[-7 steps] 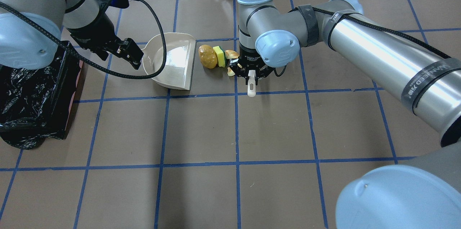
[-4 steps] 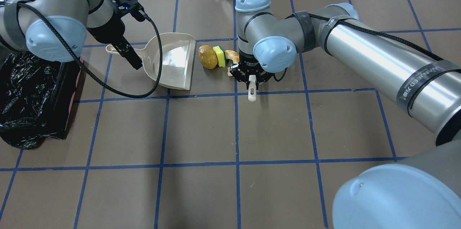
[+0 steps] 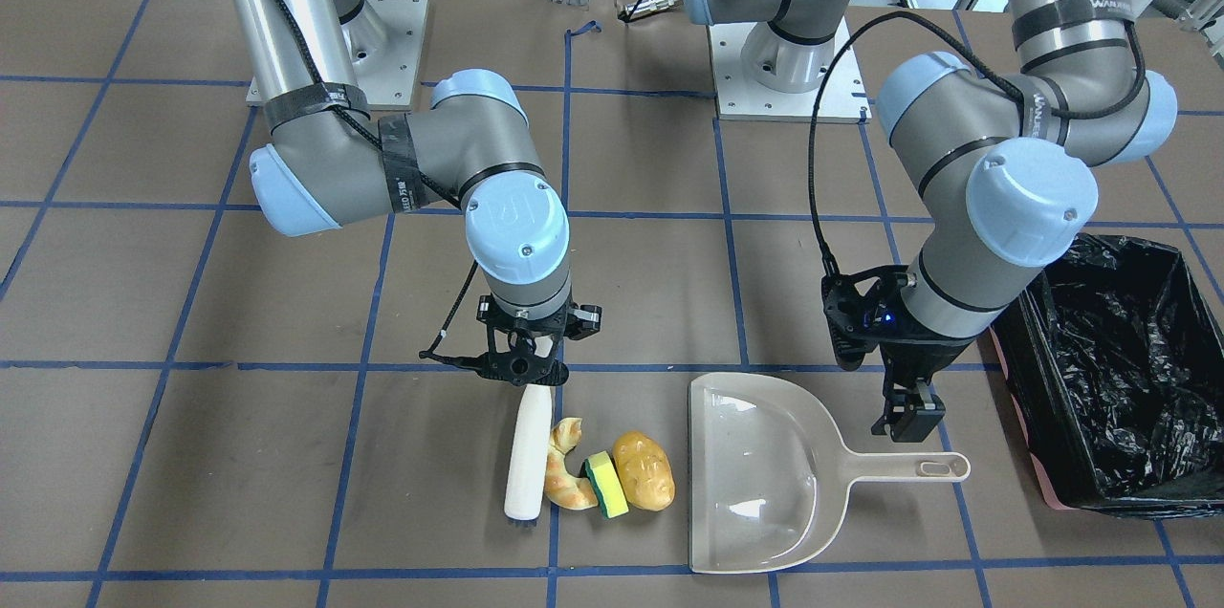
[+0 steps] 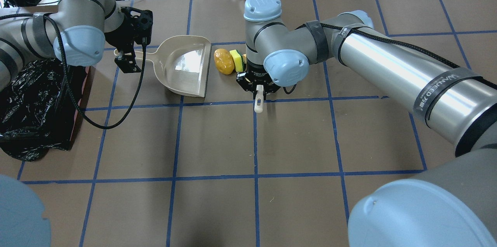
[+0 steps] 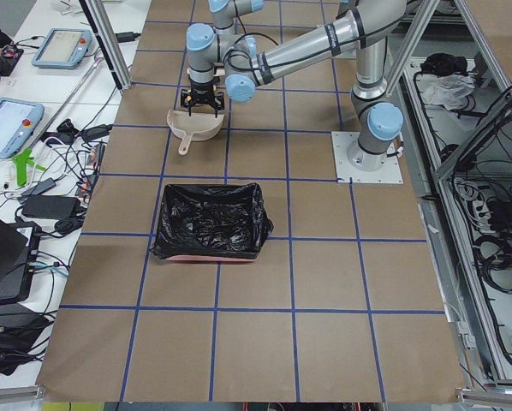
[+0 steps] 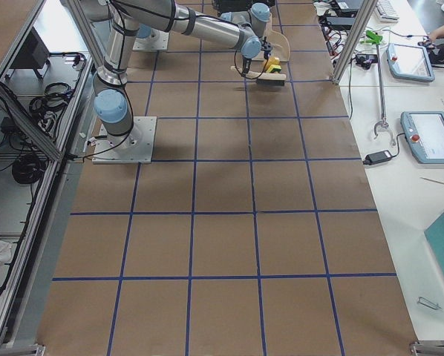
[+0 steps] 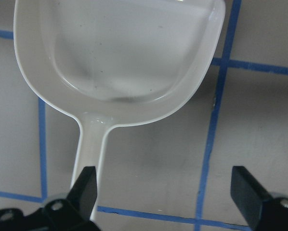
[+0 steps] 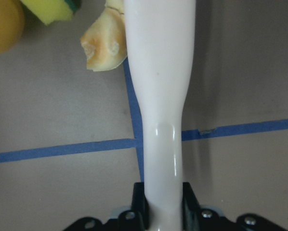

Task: Sweep and dump trash into bin
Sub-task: 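Slide the dustpan under the trash with the left gripper while the right gripper brushes, then sweep the potato, sponge and bread ring into the dustpan with the right gripper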

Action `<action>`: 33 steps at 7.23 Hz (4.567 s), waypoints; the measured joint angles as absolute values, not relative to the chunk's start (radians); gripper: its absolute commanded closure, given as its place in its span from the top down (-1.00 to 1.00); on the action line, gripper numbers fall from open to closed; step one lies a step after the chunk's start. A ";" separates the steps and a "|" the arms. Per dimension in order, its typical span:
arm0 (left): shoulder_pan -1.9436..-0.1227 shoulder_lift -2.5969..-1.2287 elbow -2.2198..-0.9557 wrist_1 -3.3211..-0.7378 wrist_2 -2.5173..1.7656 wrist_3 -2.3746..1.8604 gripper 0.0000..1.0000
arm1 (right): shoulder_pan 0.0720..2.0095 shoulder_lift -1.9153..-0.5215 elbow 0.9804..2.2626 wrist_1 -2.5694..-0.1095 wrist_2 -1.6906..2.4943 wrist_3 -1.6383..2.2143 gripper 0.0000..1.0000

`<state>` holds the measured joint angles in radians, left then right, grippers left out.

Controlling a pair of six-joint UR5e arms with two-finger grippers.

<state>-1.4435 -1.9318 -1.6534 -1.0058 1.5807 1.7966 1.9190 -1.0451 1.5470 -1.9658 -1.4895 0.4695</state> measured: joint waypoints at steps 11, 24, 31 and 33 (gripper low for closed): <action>-1.365 -2.139 -1.548 -0.943 1.572 1.854 0.67 | 1.984 -1.016 1.506 -2.013 -1.414 0.658 -1.00; -1.363 -2.137 -1.548 -0.945 1.570 1.853 -0.18 | 2.077 -0.954 1.410 -2.118 -1.259 0.900 -1.00; -1.364 -2.138 -1.548 -0.945 1.568 1.856 -0.20 | 2.083 -0.980 1.350 -2.059 -1.231 0.917 -1.00; -1.364 -2.139 -1.548 -0.945 1.568 1.855 -0.21 | 2.063 -0.973 1.352 -2.007 -1.348 0.740 -1.00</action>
